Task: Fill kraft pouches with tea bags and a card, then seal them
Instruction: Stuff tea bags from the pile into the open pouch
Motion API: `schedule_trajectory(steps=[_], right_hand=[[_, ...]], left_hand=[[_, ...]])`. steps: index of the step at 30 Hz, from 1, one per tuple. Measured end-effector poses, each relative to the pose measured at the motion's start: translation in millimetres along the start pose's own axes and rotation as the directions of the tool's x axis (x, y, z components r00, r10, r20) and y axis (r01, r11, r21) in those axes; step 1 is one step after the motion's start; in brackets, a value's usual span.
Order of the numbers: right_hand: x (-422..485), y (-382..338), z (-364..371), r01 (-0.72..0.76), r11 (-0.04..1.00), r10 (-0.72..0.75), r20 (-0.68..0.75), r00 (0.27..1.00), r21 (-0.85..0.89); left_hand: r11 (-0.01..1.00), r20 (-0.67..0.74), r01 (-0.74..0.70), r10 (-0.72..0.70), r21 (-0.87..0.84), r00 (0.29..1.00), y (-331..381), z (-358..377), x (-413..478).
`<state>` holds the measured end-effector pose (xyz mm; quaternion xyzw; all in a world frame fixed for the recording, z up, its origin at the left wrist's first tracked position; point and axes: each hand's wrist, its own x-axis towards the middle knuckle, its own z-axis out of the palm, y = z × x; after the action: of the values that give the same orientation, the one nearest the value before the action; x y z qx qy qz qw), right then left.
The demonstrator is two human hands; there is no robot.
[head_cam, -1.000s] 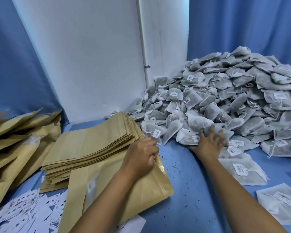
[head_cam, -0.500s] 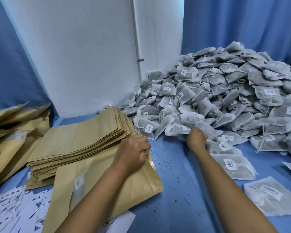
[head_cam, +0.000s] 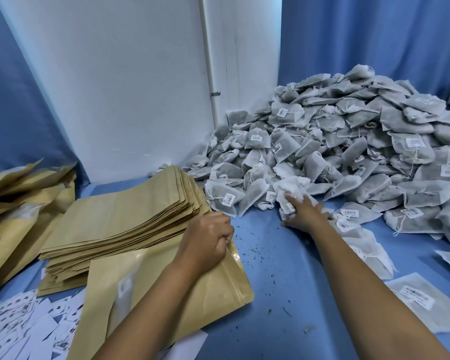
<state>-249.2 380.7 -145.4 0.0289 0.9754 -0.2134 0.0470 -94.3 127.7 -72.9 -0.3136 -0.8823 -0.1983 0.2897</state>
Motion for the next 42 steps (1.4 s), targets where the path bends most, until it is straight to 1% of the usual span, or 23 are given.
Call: schedule_trajectory(steps=[4, 6, 7, 8, 9, 10, 11, 12, 13, 15, 18, 21, 24, 26, 27, 29, 31, 32, 35, 37, 39, 40, 42], right_hand=[[0, -5, 9, -0.033, 0.997, 0.023, -0.148, 0.989, -0.066], [-7, -10, 13, 0.062, 0.996, -0.039, -0.291, 0.956, 0.068], [-15, -15, 14, 0.165, 0.958, -0.072, -0.364, 0.929, 0.233], [-26, -21, 14, 0.269, 0.854, -0.078, -0.402, 0.912, 0.445], [-40, -29, 12, 0.346, 0.662, -0.083, -0.394, 0.915, 0.664], [-56, -37, 9, 0.359, 0.387, -0.099, -0.349, 0.932, 0.850], [-72, -44, 8, 0.277, 0.077, -0.142, -0.264, 0.954, 0.958], [-86, -49, 8, 0.146, -0.160, -0.216, -0.179, 0.960, 0.976], [-99, -55, 9, 0.035, -0.265, -0.289, -0.114, 0.950, 0.964], [-121, -70, 7, -0.048, -0.177, -0.448, -0.037, 0.893, 0.983], [-143, -97, 1, 0.091, 0.098, -0.646, -0.006, 0.764, 0.991], [-157, -119, -16, 0.155, 0.307, -0.711, 0.118, 0.693, 0.939], [-169, -145, -16, 0.288, 0.579, -0.670, 0.243, 0.702, 0.763], [-172, -166, 0, 0.442, 0.673, -0.641, 0.170, 0.748, 0.593], [-178, -175, 6, 0.427, 0.704, -0.608, 0.171, 0.776, 0.567], [-189, -188, 11, 0.358, 0.716, -0.582, 0.231, 0.780, 0.599], [-189, -199, -1, 0.298, 0.638, -0.606, 0.224, 0.763, 0.710], [-188, -201, -10, 0.297, 0.586, -0.654, 0.223, 0.723, 0.754], [-186, -203, -28, 0.097, 0.417, -0.760, 0.288, 0.583, 0.904], [-189, -210, -22, 0.185, 0.487, -0.786, 0.336, 0.519, 0.854], [-199, -221, -8, 0.380, 0.645, -0.729, 0.386, 0.565, 0.663], [-202, -224, -3, 0.411, 0.666, -0.715, 0.378, 0.588, 0.622], [-199, -222, 2, 0.311, 0.542, -0.760, 0.297, 0.577, 0.781]], left_hand=[[1.000, -0.041, 0.002, -0.002, -0.013, 0.999, -1, -3, 0], [1.000, -0.067, -0.001, 0.001, -0.013, 0.998, 0, -5, 0], [1.000, -0.078, 0.000, 0.000, -0.009, 0.997, -1, -6, 0], [1.000, -0.090, 0.004, -0.005, -0.005, 0.996, -1, -8, -1], [1.000, -0.101, 0.013, -0.014, -0.005, 0.995, -2, -10, -1], [1.000, -0.115, 0.027, -0.028, -0.010, 0.993, -3, -12, -1], [0.999, -0.131, 0.046, -0.048, -0.017, 0.990, -4, -15, 0], [0.998, -0.149, 0.065, -0.068, -0.024, 0.987, -5, -18, 0], [0.996, -0.165, 0.080, -0.084, -0.029, 0.983, -5, -20, 1], [0.996, -0.209, 0.082, -0.087, -0.033, 0.974, -5, -26, 3], [0.999, -0.304, 0.044, -0.050, -0.027, 0.951, -1, -38, 3], [0.996, -0.377, 0.015, -0.046, -0.084, 0.925, 1, -56, -4], [0.996, -0.344, -0.063, 0.036, -0.068, 0.938, 7, -68, -14], [0.991, -0.251, -0.131, 0.126, -0.004, 0.960, 19, -68, -15], [0.987, -0.205, -0.162, 0.163, 0.025, 0.965, 24, -68, -14], [0.980, -0.162, -0.189, 0.197, 0.061, 0.967, 28, -75, -13], [0.982, -0.180, -0.166, 0.180, 0.092, 0.967, 19, -97, -14], [0.981, -0.199, -0.146, 0.168, 0.124, 0.966, 12, -110, -17], [0.979, -0.207, -0.082, 0.121, 0.189, 0.971, -1, -143, -24], [0.971, -0.158, -0.121, 0.155, 0.206, 0.975, 5, -146, -22], [0.933, -0.048, -0.214, 0.237, 0.290, 0.970, 13, -139, -18], [0.910, -0.004, -0.246, 0.263, 0.333, 0.965, 14, -137, -19], [0.895, 0.021, -0.264, 0.275, 0.358, 0.961, 7, -144, -24]])
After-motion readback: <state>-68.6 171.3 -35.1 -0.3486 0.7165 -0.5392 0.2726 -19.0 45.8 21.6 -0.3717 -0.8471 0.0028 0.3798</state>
